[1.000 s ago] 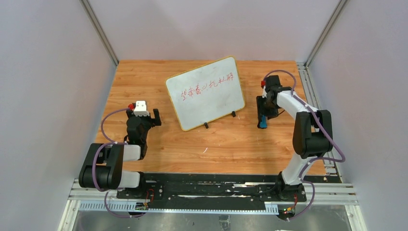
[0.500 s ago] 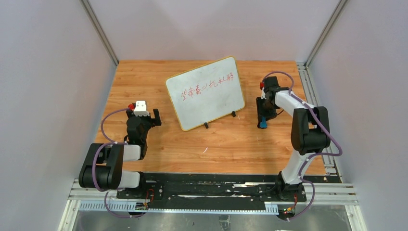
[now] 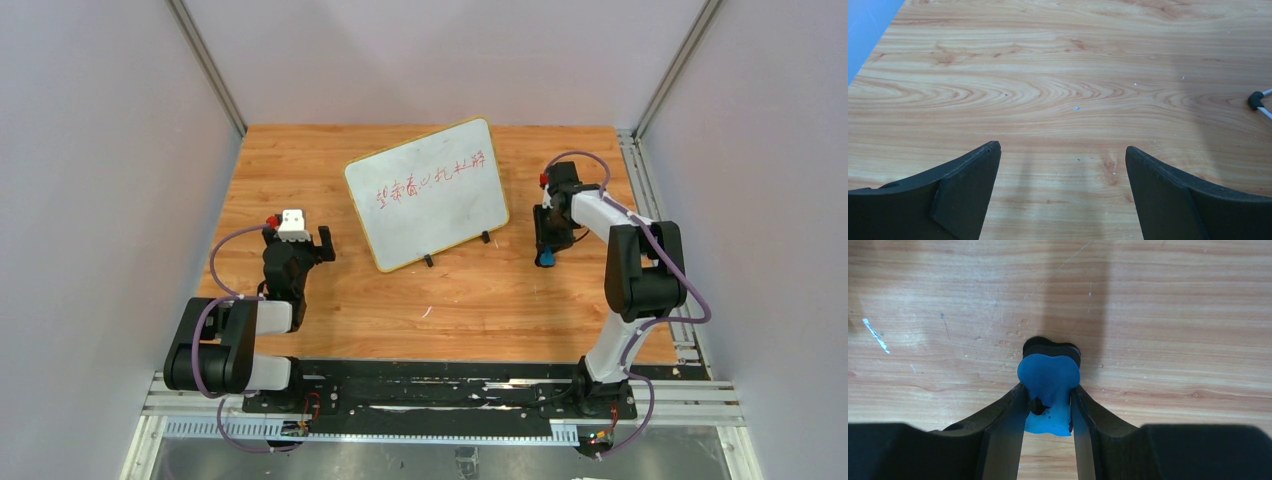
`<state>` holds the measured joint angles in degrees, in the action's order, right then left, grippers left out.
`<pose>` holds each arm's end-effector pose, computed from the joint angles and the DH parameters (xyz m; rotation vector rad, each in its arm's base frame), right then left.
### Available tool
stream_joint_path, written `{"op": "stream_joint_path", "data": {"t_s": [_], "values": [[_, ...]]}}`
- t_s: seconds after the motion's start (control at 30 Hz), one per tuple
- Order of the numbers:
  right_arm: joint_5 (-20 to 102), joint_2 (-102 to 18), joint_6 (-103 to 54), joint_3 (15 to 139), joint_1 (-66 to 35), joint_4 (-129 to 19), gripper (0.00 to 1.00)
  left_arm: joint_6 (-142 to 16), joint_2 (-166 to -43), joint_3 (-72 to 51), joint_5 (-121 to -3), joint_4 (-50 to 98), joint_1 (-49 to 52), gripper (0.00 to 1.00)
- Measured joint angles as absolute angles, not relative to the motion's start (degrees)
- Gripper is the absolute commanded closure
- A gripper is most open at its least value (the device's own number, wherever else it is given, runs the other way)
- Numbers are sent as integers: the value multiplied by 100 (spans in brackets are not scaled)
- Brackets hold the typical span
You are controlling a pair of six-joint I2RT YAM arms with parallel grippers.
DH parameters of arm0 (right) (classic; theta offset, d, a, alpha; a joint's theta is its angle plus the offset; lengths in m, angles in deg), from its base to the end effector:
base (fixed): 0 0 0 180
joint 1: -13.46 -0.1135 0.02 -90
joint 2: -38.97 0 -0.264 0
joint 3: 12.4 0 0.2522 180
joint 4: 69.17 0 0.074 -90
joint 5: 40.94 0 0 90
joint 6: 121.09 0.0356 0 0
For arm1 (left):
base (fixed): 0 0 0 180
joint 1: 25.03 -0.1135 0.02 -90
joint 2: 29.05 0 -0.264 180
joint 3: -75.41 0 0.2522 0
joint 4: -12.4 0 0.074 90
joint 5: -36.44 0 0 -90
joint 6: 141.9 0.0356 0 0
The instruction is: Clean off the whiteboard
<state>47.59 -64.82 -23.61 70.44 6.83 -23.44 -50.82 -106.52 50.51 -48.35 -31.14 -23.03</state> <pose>0.3593 0.0427 0.1791 0.0131 2.7389 0.1043 0.2241 -0.0046 0.1538 -0.0206 1.7281 0.0667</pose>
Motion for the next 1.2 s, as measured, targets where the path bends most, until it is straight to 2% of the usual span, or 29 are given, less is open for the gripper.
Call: {"op": "stream_joint_path", "data": {"t_s": [0.17,0.27,0.33,0.37,0.47,0.63,0.93,1.2], "values": [[4761,-6482,-2358,6872,683,-2403,70,-5082,-10650,5049,-4835,-3114,-2303,0],[4768,-6482,-2345,6841,683,-2432,82,-5082,-10650,5051,-4835,-3114,-2303,0],[4794,-6475,-2334,6834,683,-2440,96,-5082,-10650,5051,-4835,-3114,-2303,0],[4811,-6467,-2317,6828,683,-2445,99,-5082,-10652,5049,-4835,-3114,-2303,0],[4886,-6366,-2251,6745,683,-2484,99,-5084,-10652,5051,-4830,-3114,-2303,7],[4956,-5826,-2085,6380,669,-2506,99,-5123,-10650,5051,-4776,-3121,-2303,4],[4925,-4027,-1856,5945,608,-2495,99,-5115,-10366,5051,-4848,-3040,-2309,1],[4951,-3267,-1777,5650,470,-2314,99,-4920,-9168,4083,-5637,-719,-2556,3]]}}
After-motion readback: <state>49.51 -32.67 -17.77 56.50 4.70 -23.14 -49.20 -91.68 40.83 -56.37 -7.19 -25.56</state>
